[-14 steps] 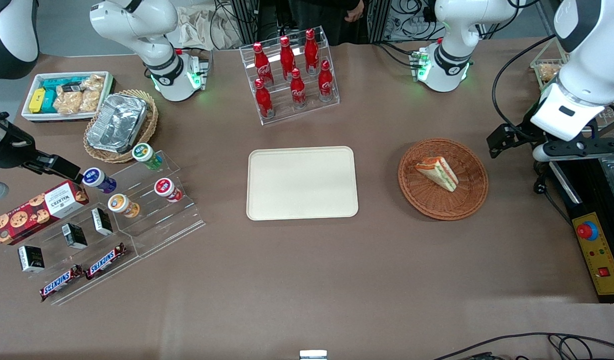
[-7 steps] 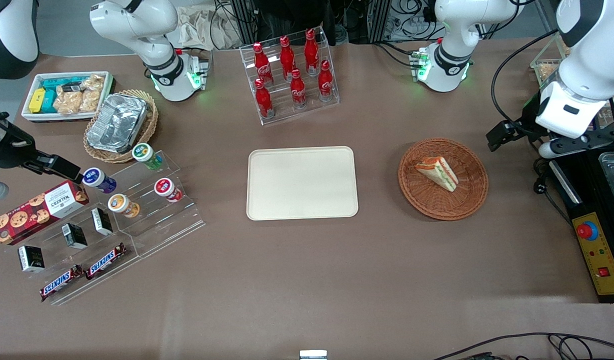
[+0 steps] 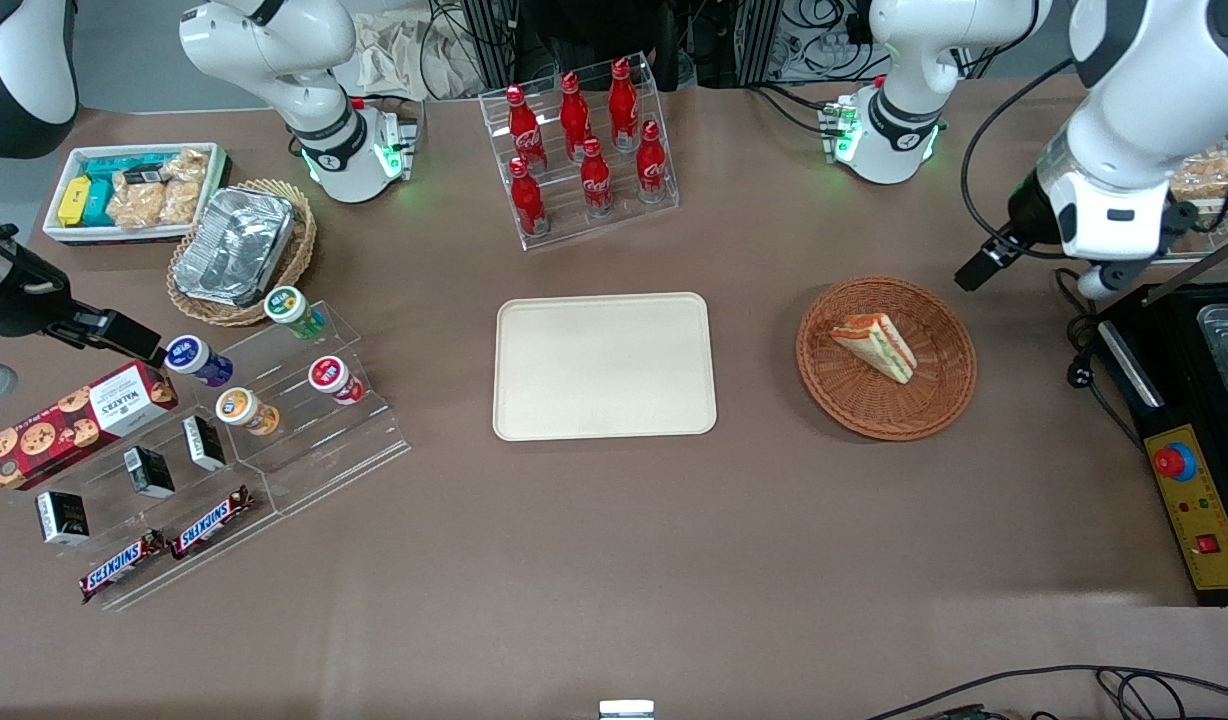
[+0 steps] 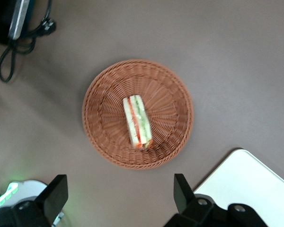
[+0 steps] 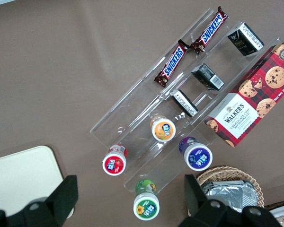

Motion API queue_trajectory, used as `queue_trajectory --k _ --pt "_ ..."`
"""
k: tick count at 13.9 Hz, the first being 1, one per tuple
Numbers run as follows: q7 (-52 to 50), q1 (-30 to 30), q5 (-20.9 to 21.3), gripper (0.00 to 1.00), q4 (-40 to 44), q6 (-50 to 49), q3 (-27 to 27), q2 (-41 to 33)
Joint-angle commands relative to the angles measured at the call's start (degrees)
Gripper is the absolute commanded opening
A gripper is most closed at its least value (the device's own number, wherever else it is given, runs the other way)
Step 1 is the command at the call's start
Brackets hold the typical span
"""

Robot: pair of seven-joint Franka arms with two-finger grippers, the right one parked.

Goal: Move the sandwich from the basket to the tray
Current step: 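Lower the open left gripper over the wrapped sandwich in the basket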

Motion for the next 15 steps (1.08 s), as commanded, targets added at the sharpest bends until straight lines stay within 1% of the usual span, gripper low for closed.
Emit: queue_trajectory --k 1,3,6,8,10,13,15 --pt "-8.4 -1.9 -0.2 0.99 -4.2 1.5 -0.4 -2.8" --pt "-13.3 -2.7 0.0 0.99 -8.2 5.9 -0.6 -2.6" --pt "-16.0 -3.7 1.1 0.99 -15.2 14.8 -0.6 -2.2" --pt "-18.2 -4.8 1.7 0.99 -18.2 19.6 -0.6 0.3" --pt "-20.8 -5.8 5.8 0.99 -21.2 23.3 -0.6 3.0" --pt "-20.9 -5.7 6.3 0.99 -27.8 33.8 -0.6 5.0" --pt "-20.8 -5.6 6.4 0.99 -29.8 38.1 -0.5 7.0"
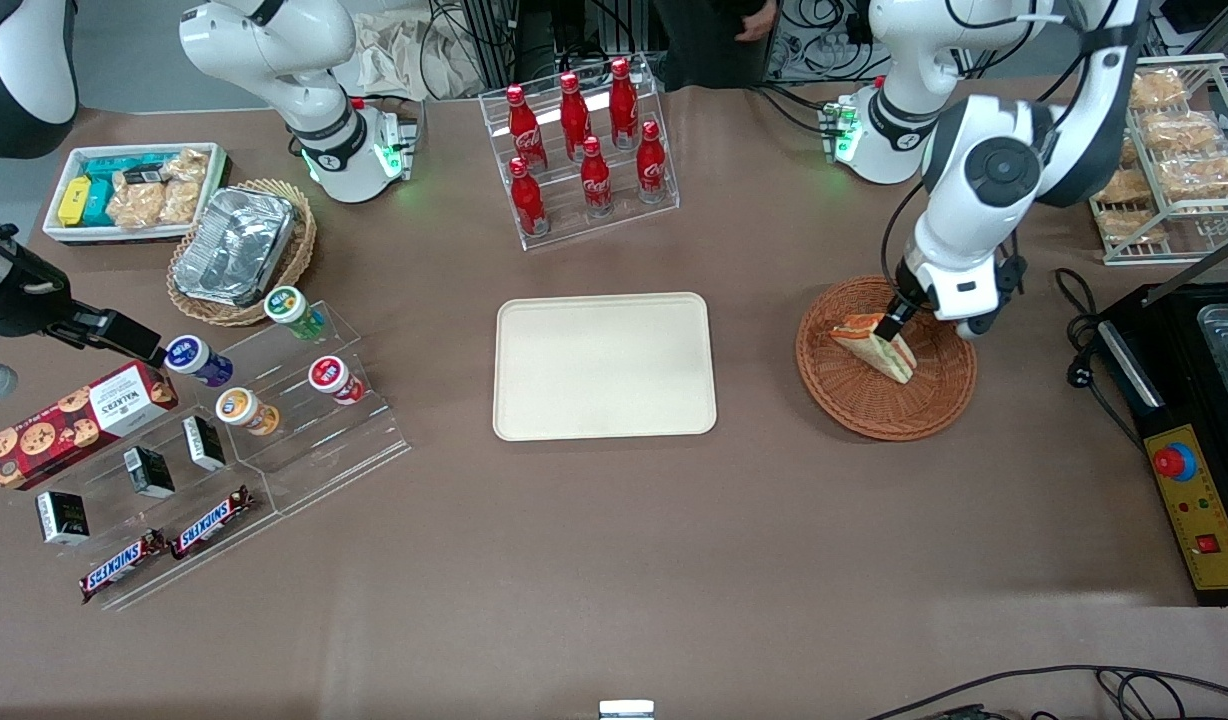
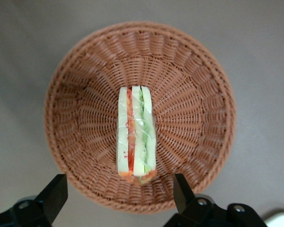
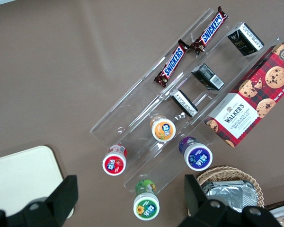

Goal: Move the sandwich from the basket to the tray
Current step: 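Lower the open left gripper over the wrapped sandwich in the basket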

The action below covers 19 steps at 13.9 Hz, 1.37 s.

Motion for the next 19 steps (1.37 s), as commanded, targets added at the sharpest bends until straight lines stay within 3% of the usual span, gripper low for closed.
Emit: queue_trajectory --k 1,10,11,13,14,15,19 --pt "-1.2 -0.4 1.4 0.99 -2.5 5.3 0.3 2.2" --pt "-0.6 0.2 1.4 0.99 -2.5 10.5 0.4 10.1" --pt "-0.5 0.2 1.4 0.90 -2.4 10.6 0.4 10.1" --pt "-0.5 0.2 1.4 0.61 -2.3 11.0 0.4 10.7" --pt "-0.5 0.2 1.4 0.25 -2.3 11.2 0.5 10.8" --pt "-0.5 0.2 1.4 0.00 -2.3 11.4 0.5 10.8" --pt "0.4 0.2 1.4 0.00 -1.8 8.1 0.4 6.2"
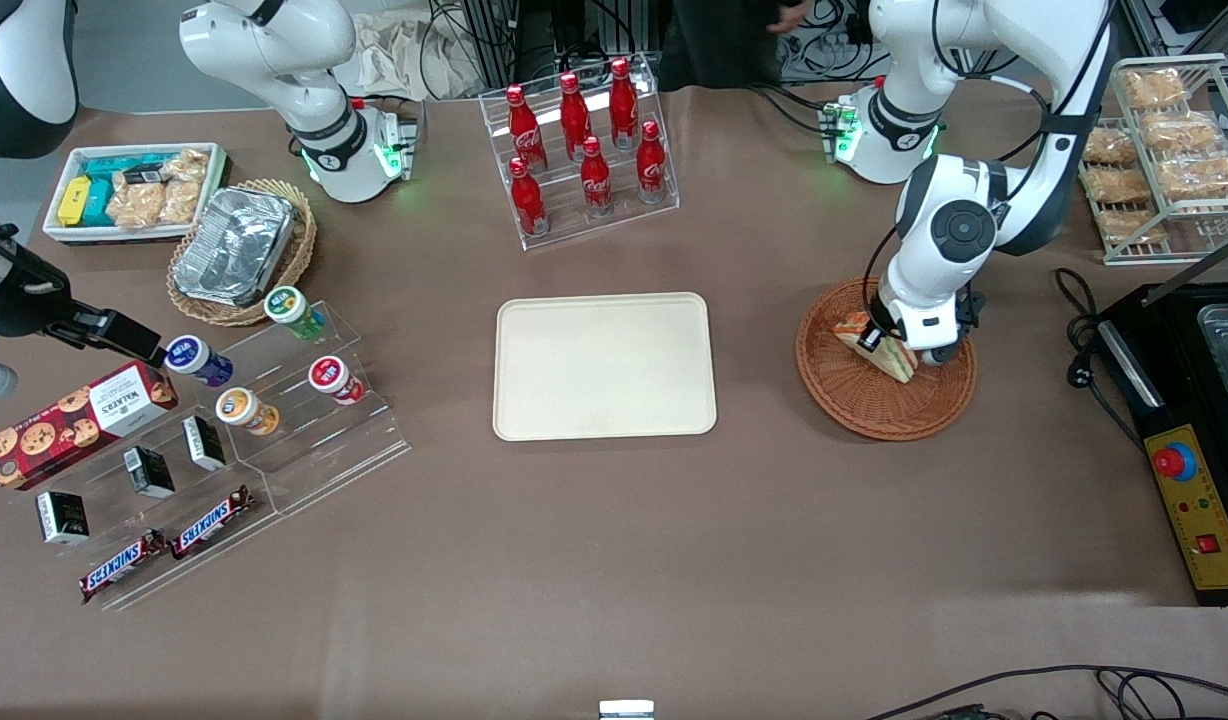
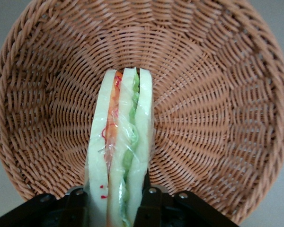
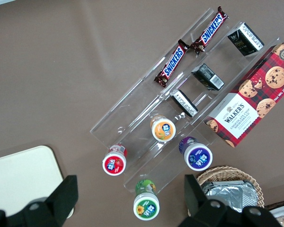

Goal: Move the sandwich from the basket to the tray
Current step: 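Close the left gripper on the sandwich and lift it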

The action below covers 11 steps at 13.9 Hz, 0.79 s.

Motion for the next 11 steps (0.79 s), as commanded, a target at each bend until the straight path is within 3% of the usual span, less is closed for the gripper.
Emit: queue_trajectory --k 1,6,8,11 --pt "1.7 0.1 1.2 0.00 1.6 -5.6 0.0 -5.4" --pt "12.2 -0.3 -0.1 0.00 15.8 -27.1 -0.6 -9.8" --pt "20.4 -0.2 -3.0 0.00 22.5 -35.1 -1.4 -11.0" --pt "30.5 -0.5 -3.6 0.00 28.9 -42.5 -1.8 -11.8"
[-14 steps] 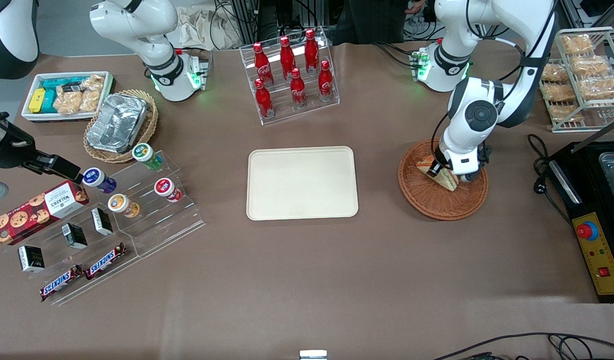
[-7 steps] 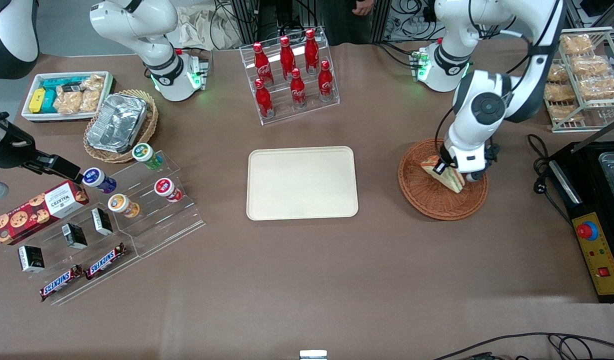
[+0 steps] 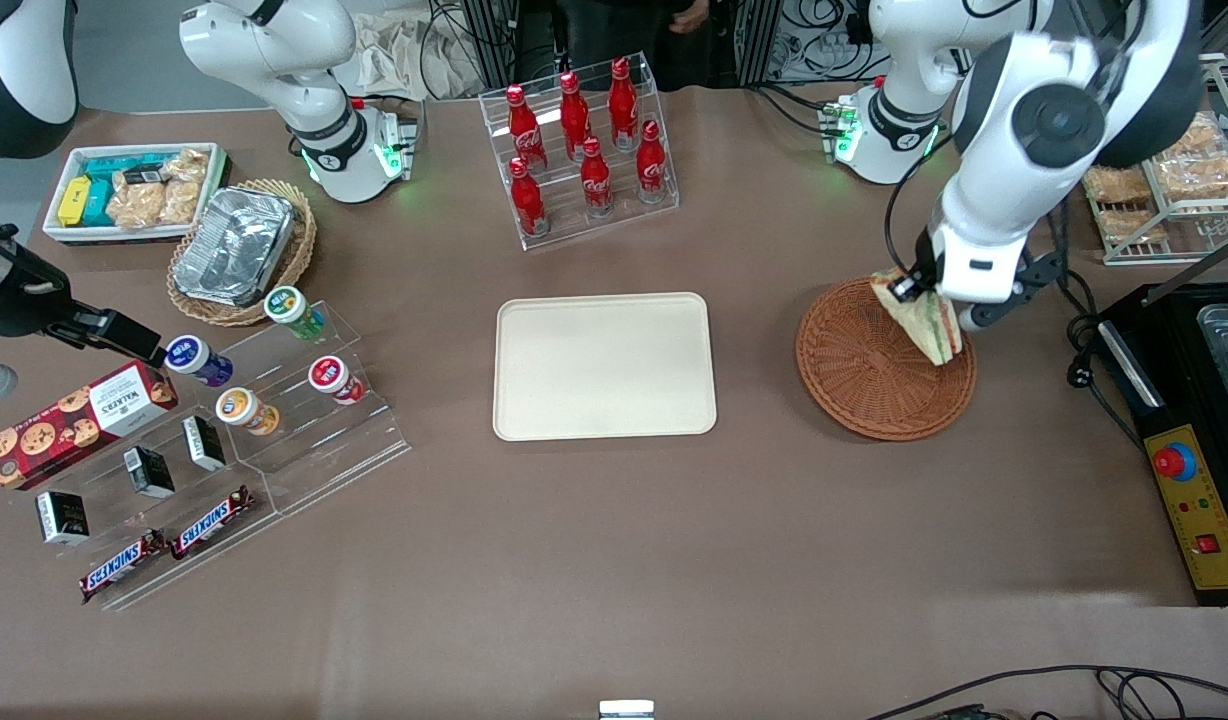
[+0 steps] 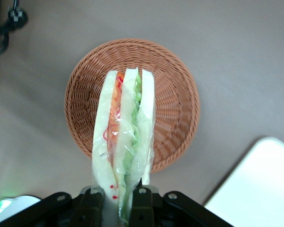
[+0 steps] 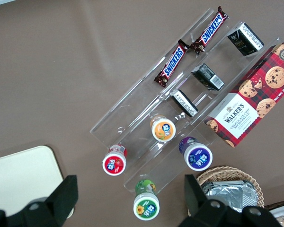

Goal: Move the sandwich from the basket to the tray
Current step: 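Close the left gripper on the sandwich and lift it, then carry the held sandwich with the left gripper over the cream tray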

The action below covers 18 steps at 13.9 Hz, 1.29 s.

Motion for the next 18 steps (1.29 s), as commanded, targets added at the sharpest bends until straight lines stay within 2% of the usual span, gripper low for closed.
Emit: queue_trajectory --k 1,4,8,13,18 --pt "10.8 -0.1 -1.0 0.00 3.8 -4.5 -1.0 -1.0" --pt "18.0 -0.6 -4.7 0.00 3.2 -6.2 -2.5 -2.3" --pt "17.9 -1.0 -4.9 0.00 3.2 -5.1 -8.8 -0.3" --pt "12.9 -2.6 -5.0 0.00 -0.4 4.6 -15.8 1.7" --pt "4.2 -10.7 -4.3 0.00 -9.2 22.1 -15.8 5.4"
